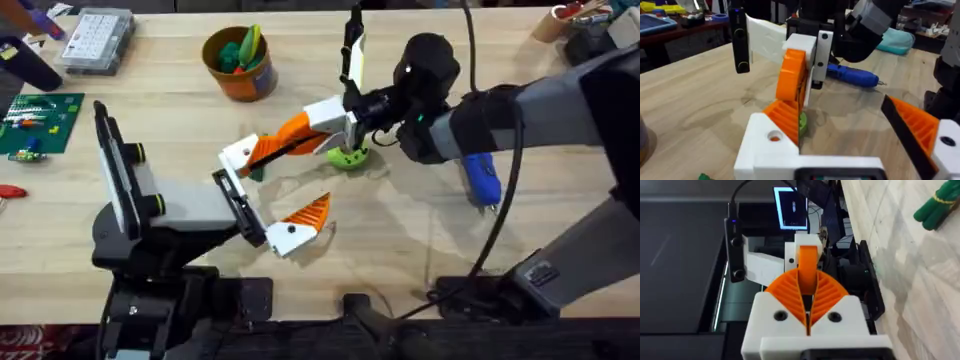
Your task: Pick up the gripper from the table and insert it into the empty holder that is missing its gripper. Then pick up a screw, insert it into the mounting hole, and use the screwdriver to tighten it. Finally, clean up the table by picking up the vegetable and placing it into the bucket.
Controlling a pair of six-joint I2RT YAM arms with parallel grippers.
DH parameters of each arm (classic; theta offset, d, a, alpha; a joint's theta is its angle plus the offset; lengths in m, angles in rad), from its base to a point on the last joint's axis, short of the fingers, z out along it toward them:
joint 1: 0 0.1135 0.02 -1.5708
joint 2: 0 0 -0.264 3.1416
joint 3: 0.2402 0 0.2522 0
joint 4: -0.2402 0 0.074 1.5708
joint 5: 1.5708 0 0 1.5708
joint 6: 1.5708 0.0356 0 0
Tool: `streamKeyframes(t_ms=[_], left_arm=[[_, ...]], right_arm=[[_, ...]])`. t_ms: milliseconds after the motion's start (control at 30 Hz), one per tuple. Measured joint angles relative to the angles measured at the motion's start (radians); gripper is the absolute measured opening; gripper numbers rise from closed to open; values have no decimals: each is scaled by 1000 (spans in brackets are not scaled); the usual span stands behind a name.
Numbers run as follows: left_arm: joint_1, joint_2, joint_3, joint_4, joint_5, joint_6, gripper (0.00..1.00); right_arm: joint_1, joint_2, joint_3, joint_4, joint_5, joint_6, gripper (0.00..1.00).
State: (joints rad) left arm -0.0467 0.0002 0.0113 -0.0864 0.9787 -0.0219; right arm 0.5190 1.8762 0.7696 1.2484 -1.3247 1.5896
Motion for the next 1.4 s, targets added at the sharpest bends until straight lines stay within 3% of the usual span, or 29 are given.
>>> streamKeyframes(t_ms=[433, 600, 633, 667, 800, 833, 867, 1400], left_arm=[[0, 0, 0, 0, 0, 0, 993], [0, 0, 0, -1, -3, 3, 993], [0, 0, 0, -2, -3, 3, 993], [0, 0, 0, -6, -1, 1, 993], [-1, 0, 0, -13, 25, -11, 993], [-1, 0, 0, -13, 27, -13, 993], [-1, 0, 0, -14, 29, -14, 993], [-1, 0, 0, -15, 43, -17, 993]], right_arm=[[1, 0, 0, 0, 0, -5, 9], [2, 0, 0, -1, 0, -5, 93], [3, 0, 0, -1, -1, -5, 133], [4, 0, 1, -1, -1, -4, 234], [19, 0, 21, 13, 0, -7, 832], [22, 0, 25, 15, 0, -10, 951], [24, 0, 28, 16, 0, -13, 982], [13, 0, 29, 16, 16, -14, 995]])
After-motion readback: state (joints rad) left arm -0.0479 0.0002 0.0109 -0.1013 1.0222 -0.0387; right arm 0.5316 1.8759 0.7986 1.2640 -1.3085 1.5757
